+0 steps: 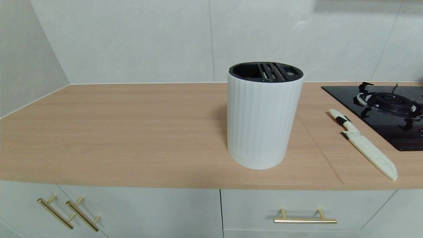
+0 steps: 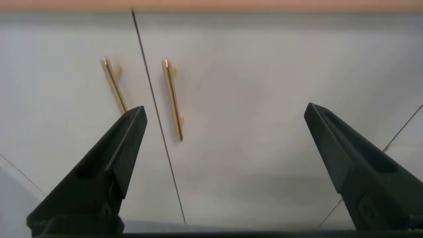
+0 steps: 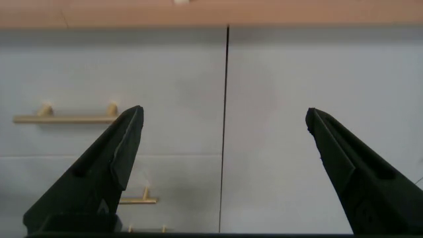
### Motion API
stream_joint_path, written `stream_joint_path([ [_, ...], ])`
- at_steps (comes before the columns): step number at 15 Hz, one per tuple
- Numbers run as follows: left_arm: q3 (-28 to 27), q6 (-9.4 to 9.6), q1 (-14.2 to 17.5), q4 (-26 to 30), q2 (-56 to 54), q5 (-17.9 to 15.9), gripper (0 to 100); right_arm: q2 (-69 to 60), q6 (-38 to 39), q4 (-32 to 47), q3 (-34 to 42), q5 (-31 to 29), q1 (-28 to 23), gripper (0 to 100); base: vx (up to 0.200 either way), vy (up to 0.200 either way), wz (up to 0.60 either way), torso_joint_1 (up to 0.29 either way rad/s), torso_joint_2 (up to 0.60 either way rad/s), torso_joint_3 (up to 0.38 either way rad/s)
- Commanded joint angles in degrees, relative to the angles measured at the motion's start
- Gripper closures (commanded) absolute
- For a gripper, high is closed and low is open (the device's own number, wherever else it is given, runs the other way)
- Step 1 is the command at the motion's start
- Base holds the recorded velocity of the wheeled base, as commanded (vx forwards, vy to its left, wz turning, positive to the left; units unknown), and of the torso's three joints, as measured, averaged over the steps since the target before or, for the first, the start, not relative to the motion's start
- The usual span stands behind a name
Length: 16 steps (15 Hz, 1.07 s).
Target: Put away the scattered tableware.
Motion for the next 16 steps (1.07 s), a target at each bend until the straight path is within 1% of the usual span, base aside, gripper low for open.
stream_joint_path([
  [1,0.0,-0.02,0.0,0.0,0.0,0.0,0,0.1,0.0,0.0,-0.1,0.0,0.0,0,0.000,0.000,0.00,0.212,-0.48,-0.286],
  [9,0.0,-0.02,0.1,0.0,0.0,0.0,0,0.1,0.0,0.0,-0.1,0.0,0.0,0,0.000,0.000,0.00,0.209,-0.50,-0.289],
  [16,0.0,-0.02,0.1,0.0,0.0,0.0,0,0.1,0.0,0.0,0.0,0.0,0.0,0,0.000,0.000,0.00,0.253,-0.55,-0.301],
])
